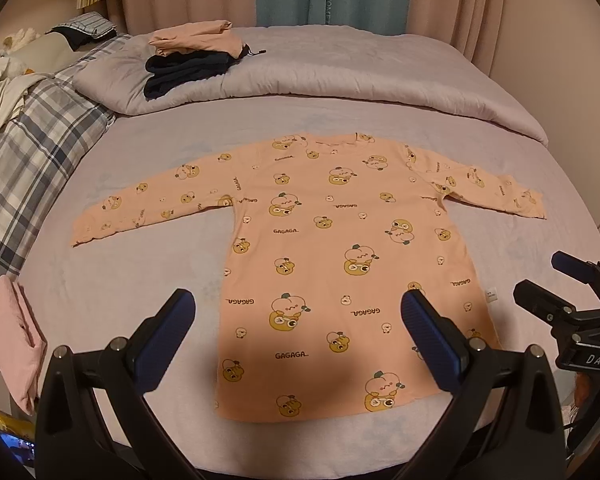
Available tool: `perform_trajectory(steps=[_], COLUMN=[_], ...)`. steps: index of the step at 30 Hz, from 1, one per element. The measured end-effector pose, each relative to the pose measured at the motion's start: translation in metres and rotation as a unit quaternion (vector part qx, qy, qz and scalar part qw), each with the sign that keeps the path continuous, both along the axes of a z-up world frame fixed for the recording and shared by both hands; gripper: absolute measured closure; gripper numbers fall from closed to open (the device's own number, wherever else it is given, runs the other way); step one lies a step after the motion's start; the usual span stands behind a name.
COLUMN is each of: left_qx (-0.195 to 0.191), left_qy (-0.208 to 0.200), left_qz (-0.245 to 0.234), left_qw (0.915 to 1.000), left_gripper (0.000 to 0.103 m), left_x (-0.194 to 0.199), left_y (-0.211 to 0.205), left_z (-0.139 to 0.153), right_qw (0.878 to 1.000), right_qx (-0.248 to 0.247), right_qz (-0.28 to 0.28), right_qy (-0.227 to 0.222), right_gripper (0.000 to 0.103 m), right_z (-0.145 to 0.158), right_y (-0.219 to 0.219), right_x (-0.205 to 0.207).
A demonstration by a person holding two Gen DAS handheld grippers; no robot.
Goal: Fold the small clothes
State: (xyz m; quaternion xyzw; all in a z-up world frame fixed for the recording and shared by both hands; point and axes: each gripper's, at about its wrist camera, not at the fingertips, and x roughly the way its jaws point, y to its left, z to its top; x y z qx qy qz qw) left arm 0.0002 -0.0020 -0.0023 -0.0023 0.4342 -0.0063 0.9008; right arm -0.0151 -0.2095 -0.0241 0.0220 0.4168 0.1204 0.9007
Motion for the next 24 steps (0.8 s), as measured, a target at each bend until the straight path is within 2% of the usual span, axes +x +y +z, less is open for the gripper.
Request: perform_trajectory(steps=[24], left_qx=[0.004], left_qy=[-0.003], left_qz=[-0.003], left_qw=[1.0], left_gripper=[0.0], left_x=[0.0023], left_y=[-0.001], left_z=[0.0013], right_qw=[1.0], right_qx=[-0.001], right_qz=[0.0], right_qy=[0.001], right_gripper=[0.001], right_z=[0.0006], right_y=[-0.0003], right_x=[0.0001])
